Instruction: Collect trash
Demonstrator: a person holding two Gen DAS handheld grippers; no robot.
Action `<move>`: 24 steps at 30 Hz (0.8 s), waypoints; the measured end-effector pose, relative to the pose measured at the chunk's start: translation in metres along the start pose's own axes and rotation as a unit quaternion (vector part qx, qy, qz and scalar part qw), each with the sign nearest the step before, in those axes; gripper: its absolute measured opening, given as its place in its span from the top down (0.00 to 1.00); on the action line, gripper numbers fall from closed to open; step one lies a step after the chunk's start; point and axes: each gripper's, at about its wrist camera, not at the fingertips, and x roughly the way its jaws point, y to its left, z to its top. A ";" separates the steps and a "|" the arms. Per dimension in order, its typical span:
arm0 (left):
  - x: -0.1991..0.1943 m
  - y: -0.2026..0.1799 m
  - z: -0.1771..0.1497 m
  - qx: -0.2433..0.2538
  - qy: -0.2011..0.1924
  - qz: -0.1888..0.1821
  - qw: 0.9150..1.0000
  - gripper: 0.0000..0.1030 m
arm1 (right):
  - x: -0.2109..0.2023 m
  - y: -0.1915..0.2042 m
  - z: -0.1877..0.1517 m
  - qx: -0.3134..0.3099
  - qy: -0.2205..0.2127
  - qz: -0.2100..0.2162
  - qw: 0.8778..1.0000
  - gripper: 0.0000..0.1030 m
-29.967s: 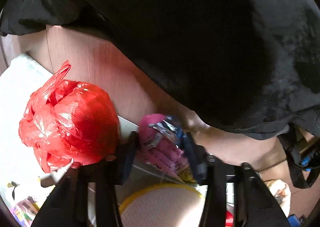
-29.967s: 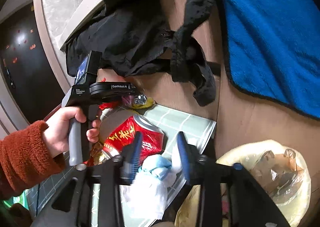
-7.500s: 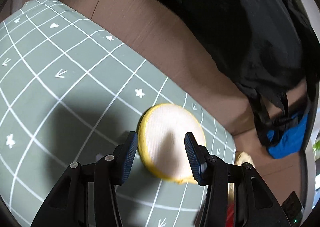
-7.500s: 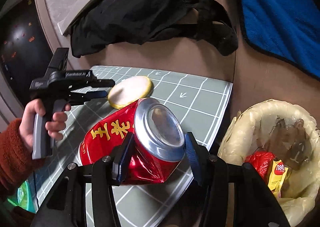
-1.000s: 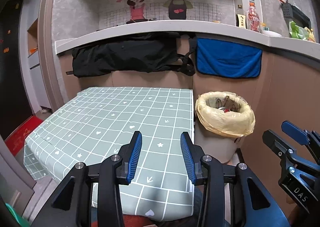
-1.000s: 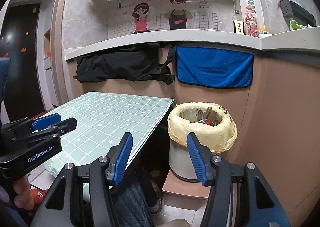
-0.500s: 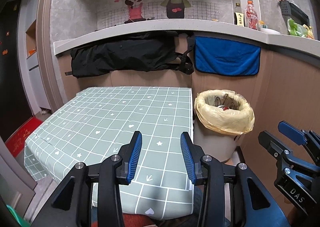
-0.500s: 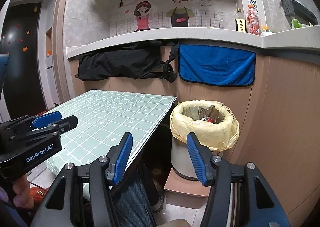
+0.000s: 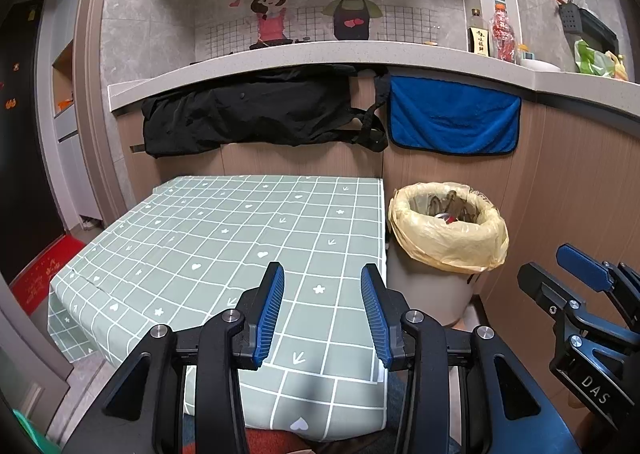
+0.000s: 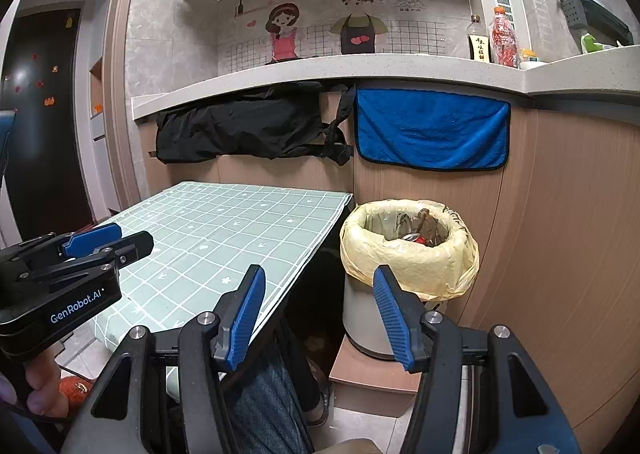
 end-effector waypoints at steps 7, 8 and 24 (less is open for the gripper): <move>-0.002 -0.004 0.001 0.000 -0.005 0.001 1.000 0.60 | 0.000 0.000 -0.001 0.000 0.000 0.000 1.000 0.47; -0.003 -0.004 0.001 0.000 -0.004 0.001 1.000 0.60 | -0.001 0.001 -0.001 0.000 -0.001 -0.001 1.000 0.47; -0.003 -0.011 0.003 0.003 -0.007 -0.006 1.000 0.60 | -0.006 0.005 0.000 0.006 -0.007 -0.007 1.000 0.47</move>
